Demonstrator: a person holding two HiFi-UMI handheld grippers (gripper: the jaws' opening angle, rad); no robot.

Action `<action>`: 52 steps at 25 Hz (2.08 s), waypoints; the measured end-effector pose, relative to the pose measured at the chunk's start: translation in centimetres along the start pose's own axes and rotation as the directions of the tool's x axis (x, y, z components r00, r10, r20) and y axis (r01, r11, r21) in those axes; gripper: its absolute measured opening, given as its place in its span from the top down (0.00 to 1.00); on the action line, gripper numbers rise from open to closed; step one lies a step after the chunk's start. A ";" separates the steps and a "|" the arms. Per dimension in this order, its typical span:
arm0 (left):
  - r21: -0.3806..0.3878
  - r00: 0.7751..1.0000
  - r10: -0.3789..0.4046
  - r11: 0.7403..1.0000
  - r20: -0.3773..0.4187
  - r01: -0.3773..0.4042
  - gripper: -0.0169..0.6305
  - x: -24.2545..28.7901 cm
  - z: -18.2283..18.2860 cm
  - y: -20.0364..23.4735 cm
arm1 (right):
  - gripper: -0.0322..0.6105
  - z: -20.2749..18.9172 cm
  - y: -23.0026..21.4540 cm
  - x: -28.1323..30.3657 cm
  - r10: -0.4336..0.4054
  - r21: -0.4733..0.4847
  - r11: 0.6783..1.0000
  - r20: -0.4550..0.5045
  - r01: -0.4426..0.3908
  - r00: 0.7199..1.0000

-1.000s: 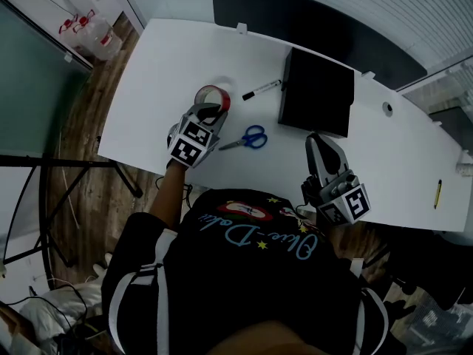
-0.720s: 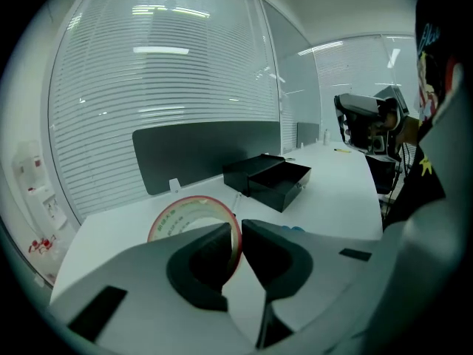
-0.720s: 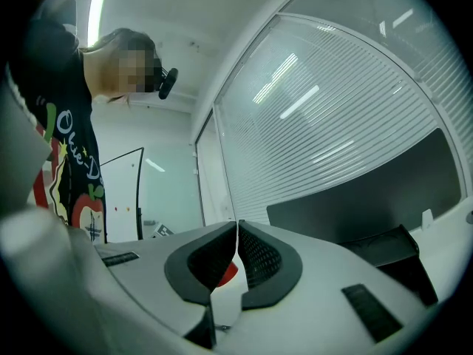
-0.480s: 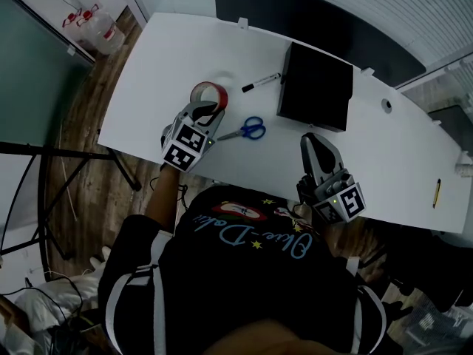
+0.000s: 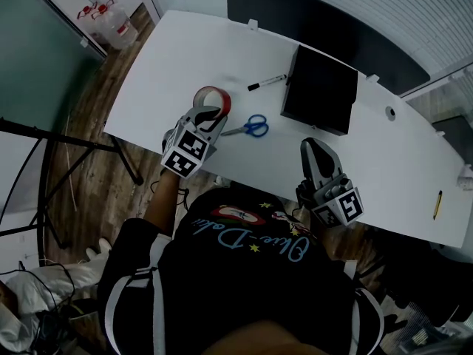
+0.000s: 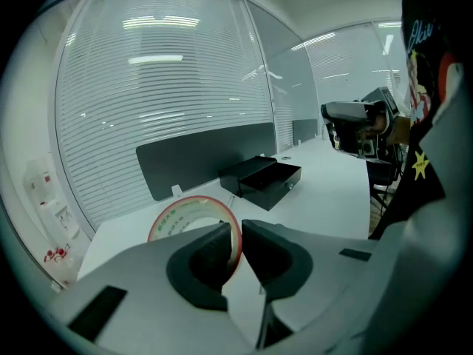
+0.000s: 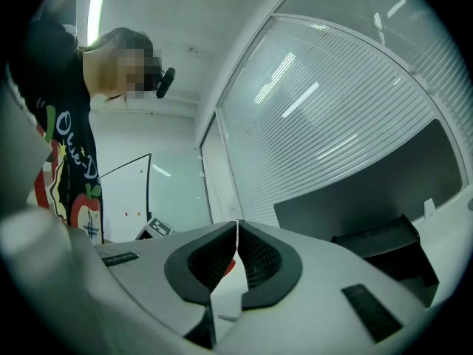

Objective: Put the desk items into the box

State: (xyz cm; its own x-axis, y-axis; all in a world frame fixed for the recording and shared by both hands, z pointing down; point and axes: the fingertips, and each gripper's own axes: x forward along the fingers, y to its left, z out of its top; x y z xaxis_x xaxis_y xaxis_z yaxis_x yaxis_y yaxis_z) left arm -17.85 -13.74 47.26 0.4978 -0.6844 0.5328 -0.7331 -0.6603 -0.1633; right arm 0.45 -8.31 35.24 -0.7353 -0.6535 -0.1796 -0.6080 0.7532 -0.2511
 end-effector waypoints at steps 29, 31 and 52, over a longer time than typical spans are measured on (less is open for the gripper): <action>0.075 1.000 0.011 0.997 0.021 -0.012 0.87 -0.6 4.1 -8.1 | 0.93 1.1 -0.3 -9.6 -0.048 -0.010 0.999 0.025 0.048 0.999; 0.083 1.000 0.004 0.997 0.022 -0.005 0.87 -0.4 4.3 -8.6 | 0.93 0.9 -0.4 -10.4 -0.059 -0.008 0.998 0.019 0.060 0.998; 0.274 0.985 -0.170 0.950 0.043 0.152 0.87 8.6 9.3 -9.3 | 0.93 3.4 -4.2 -11.4 -0.252 -0.088 0.963 0.043 0.255 0.967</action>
State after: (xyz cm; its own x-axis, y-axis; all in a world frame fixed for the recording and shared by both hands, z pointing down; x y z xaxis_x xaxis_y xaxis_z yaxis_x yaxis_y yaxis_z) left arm -2.46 -16.33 45.66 0.6347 -0.5751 0.5162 -0.4939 -0.8156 -0.3014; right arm 12.39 -4.29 35.13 -0.5447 -0.8248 -0.1515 -0.7994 0.5653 -0.2036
